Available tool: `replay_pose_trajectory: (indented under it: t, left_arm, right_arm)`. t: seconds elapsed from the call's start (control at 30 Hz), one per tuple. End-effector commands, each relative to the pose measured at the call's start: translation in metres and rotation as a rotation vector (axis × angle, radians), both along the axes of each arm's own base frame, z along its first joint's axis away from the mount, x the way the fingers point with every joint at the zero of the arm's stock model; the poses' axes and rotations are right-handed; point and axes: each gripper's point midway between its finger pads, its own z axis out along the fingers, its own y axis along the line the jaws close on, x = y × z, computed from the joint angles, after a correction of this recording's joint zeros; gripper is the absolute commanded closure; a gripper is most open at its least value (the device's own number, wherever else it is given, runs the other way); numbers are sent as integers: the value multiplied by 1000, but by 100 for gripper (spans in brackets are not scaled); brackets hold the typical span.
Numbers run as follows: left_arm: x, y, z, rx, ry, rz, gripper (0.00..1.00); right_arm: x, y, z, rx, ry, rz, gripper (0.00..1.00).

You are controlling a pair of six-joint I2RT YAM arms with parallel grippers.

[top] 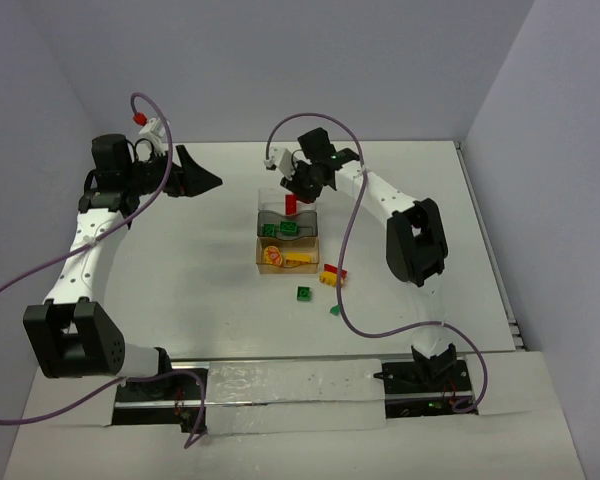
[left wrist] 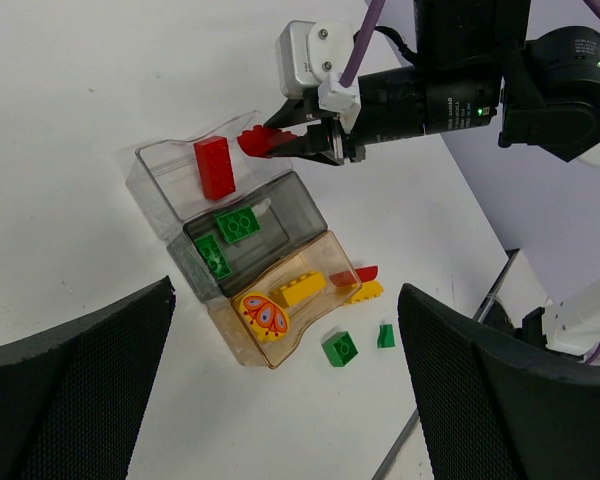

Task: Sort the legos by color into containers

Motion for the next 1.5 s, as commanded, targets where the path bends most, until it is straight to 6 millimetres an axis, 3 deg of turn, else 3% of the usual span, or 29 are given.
replay_pose_trajectory:
  t: [0.0,0.13,0.33,0.53,0.67,0.8,1.03,1.13,1.2,1.33,1.47]
  left_arm:
    - [4,-1,14,-15,-50,-22,1]
    - [5,-1,12,-22,-38,-25,1]
    - [7,0,14,-21,-37,-25,1]
    - [7,0,13,-19,-37,-25,1]
    - [5,0,14,-16,-56,-31,1]
    - [1,2,13,17,-83,-33,1]
    - [-22,2,-14,112,-110,-111,3]
    - [-49,-21,-33,203,-178,-280,4]
    - [-66,-37,-49,288,-211,-376,5]
    - [-118,-103,-90,478,-263,-607,8]
    - [-142,-143,-125,585,-259,-779,12]
  right_arm:
    - [18,1,17,8,-83,-8,88]
    - [20,0,11,-2,-78,-11,52]
    - [24,2,4,-9,-69,-16,35]
    - [16,8,16,38,-64,-15,31]
    - [0,17,49,144,-51,-2,32]
    - [-40,19,89,260,-8,24,34]
    - [-115,-8,105,316,80,20,35]
    - [-143,-26,92,324,138,-35,35]
    - [-154,-36,98,356,139,-72,35]
    - [-170,-71,79,398,200,-215,33]
    - [-178,-105,79,447,200,-336,31]
